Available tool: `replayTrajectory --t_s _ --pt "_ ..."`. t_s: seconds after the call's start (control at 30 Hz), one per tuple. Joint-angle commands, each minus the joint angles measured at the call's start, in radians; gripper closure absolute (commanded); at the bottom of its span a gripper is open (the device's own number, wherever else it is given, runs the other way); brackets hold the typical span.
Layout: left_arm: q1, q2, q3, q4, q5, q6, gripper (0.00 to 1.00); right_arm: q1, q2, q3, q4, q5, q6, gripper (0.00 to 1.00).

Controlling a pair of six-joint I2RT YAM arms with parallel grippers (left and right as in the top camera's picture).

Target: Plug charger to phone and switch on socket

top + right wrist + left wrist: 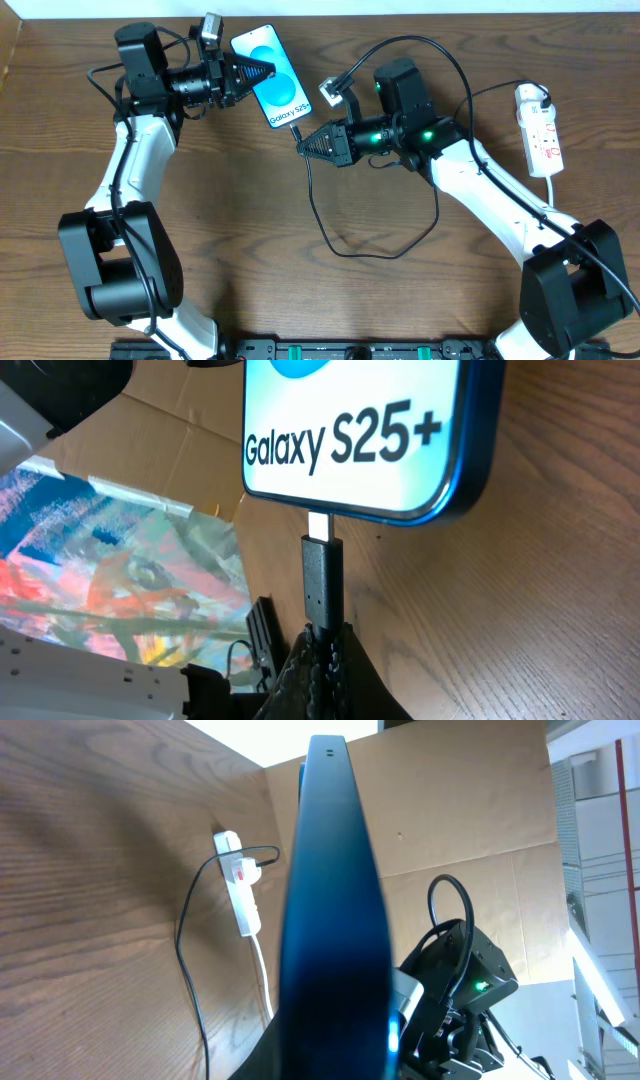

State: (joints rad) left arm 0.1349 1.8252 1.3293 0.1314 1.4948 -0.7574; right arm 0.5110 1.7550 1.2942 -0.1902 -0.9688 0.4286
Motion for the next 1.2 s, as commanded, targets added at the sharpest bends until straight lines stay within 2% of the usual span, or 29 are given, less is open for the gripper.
replayTrajectory --t_s 0.0,0.27,0.8,1.17 --pt "0.0 -0.023 0.016 0.006 0.043 0.003 0.93 -0.002 -0.003 0.0 0.0 -0.013 0.002 0.99" --pt "0.0 -0.023 0.016 0.006 0.046 0.005 0.93 -0.009 -0.003 0.0 -0.003 -0.021 -0.005 0.99" --pt "0.0 -0.022 0.016 0.006 0.038 0.005 0.93 -0.015 -0.003 0.0 -0.013 -0.089 -0.112 0.99" --pt "-0.001 -0.023 0.016 0.006 0.038 0.004 0.93 -0.015 -0.003 0.0 -0.006 -0.058 -0.109 0.99"
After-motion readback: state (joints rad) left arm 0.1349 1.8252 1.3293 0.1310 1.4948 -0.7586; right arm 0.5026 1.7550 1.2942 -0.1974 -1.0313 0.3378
